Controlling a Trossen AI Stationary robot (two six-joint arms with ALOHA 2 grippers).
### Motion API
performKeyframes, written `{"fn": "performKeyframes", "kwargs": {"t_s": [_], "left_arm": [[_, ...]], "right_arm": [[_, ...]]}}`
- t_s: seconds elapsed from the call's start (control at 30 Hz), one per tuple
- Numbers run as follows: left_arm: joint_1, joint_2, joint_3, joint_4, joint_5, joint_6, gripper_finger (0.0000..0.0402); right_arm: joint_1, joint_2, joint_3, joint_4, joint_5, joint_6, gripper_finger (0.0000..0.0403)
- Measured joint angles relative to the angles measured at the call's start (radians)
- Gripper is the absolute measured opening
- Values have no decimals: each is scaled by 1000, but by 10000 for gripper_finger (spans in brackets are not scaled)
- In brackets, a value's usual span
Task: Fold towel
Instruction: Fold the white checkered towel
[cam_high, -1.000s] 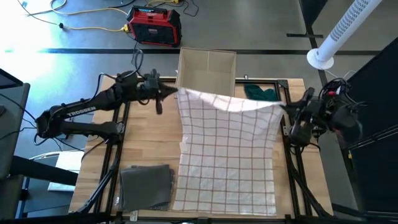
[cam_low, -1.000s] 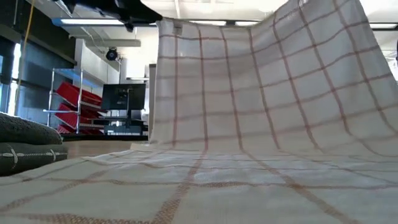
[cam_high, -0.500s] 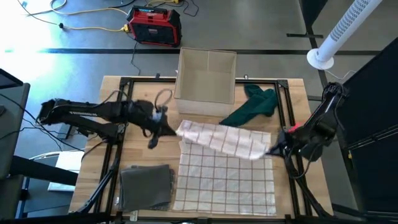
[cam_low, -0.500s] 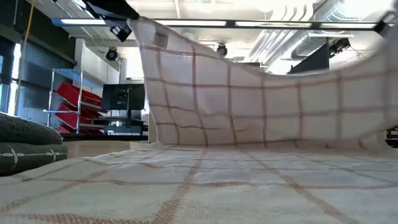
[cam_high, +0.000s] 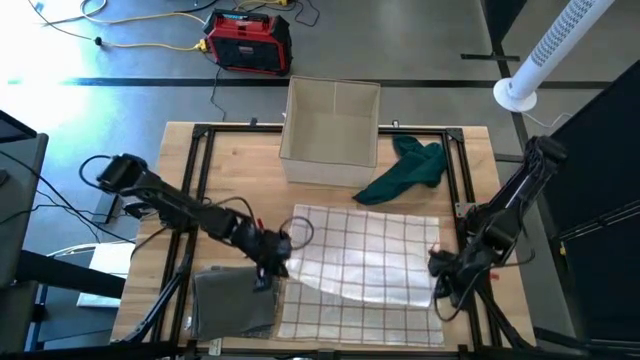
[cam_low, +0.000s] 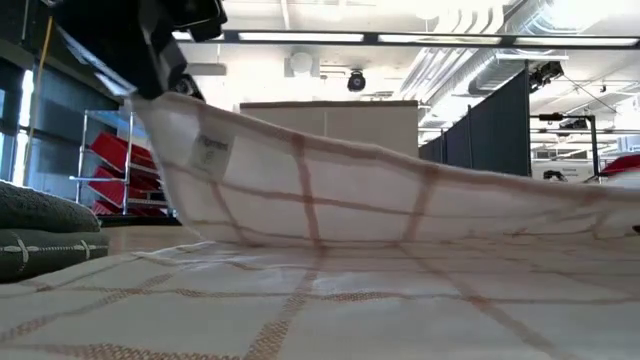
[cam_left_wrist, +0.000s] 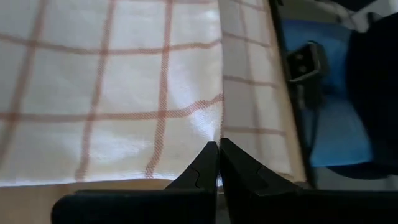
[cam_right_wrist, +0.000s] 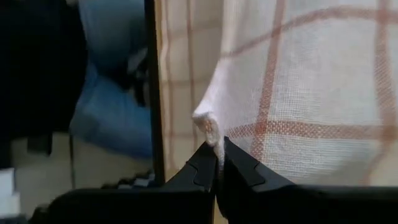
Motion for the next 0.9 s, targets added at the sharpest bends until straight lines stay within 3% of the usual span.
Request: {"fn": "performKeyframes", "kwargs": {"t_s": [0.27, 0.5, 0.73, 0.9], "left_arm": [[-61, 30, 1, 166, 23, -132, 1], [-70, 29, 1, 250, 137, -211, 4], [-90, 33, 1, 236, 140, -234, 6], [-126, 57, 1, 247, 128, -278, 6]], "right_arm": [[56, 121, 0, 180, -33, 20, 0], [101, 117, 0, 305, -46, 84, 0], [161, 139, 0, 356, 77, 126, 0], [195, 182, 0, 407, 51, 185, 0]]}}
